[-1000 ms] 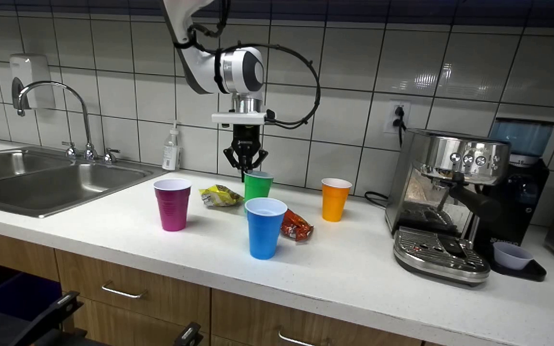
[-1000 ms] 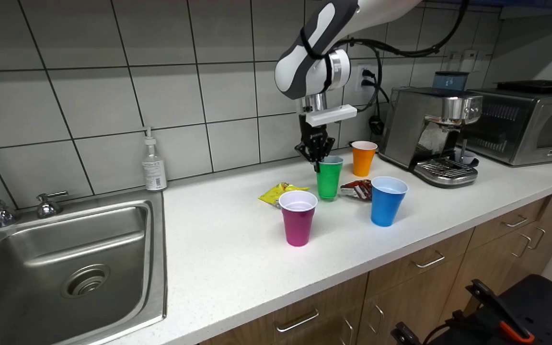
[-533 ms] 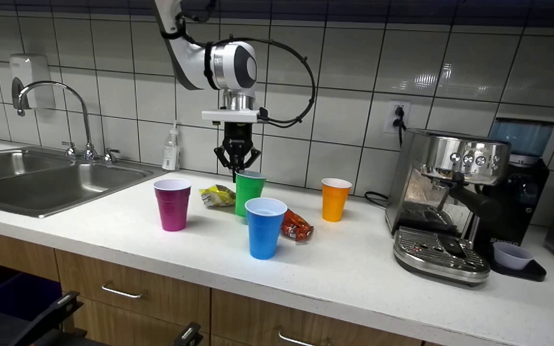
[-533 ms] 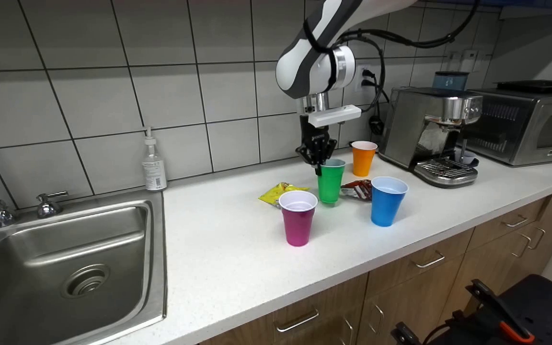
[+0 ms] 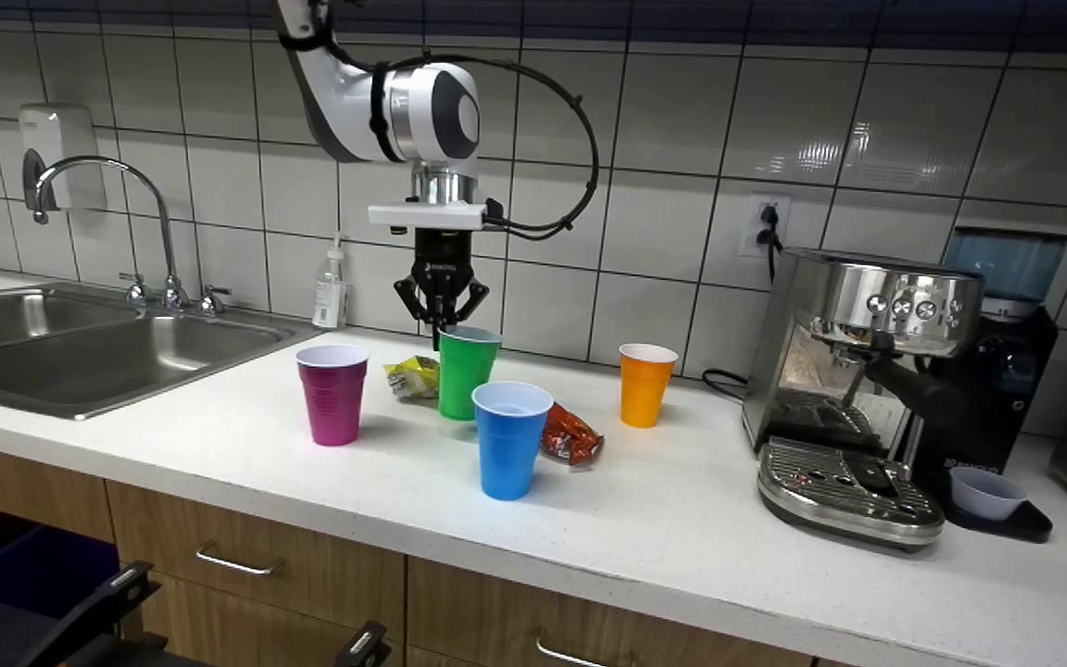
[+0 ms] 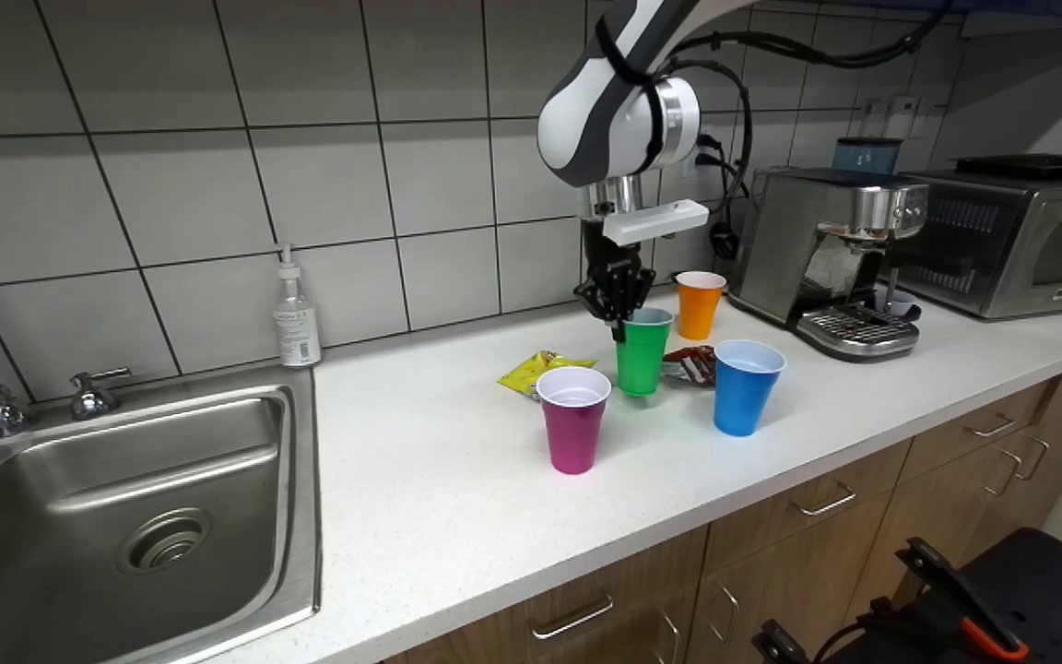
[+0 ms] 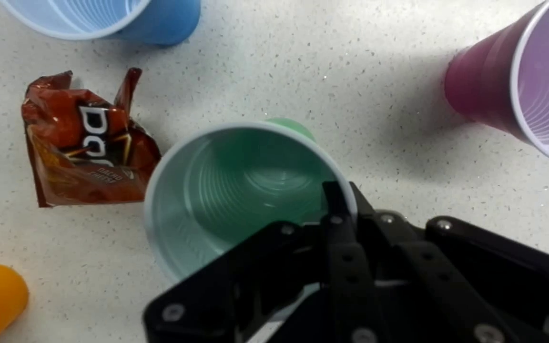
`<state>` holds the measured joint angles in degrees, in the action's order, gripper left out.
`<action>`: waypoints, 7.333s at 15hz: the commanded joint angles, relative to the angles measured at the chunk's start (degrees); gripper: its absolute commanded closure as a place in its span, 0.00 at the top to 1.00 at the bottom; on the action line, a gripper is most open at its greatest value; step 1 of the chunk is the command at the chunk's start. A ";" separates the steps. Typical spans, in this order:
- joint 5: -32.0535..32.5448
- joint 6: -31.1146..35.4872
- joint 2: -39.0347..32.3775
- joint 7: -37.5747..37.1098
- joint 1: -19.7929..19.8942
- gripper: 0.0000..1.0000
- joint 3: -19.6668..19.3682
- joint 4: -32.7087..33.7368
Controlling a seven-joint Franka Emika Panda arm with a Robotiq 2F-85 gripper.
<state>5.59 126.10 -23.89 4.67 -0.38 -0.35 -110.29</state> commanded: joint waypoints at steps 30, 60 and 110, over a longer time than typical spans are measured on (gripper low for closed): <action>-1.47 7.15 30.60 12.43 1.44 0.01 -2.38 -25.13; 0.98 5.09 25.79 14.62 5.16 0.01 -7.08 -25.02; -0.16 5.62 9.67 9.02 6.21 1.00 -5.75 -8.77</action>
<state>6.15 132.54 -11.43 15.66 4.93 -6.56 -123.36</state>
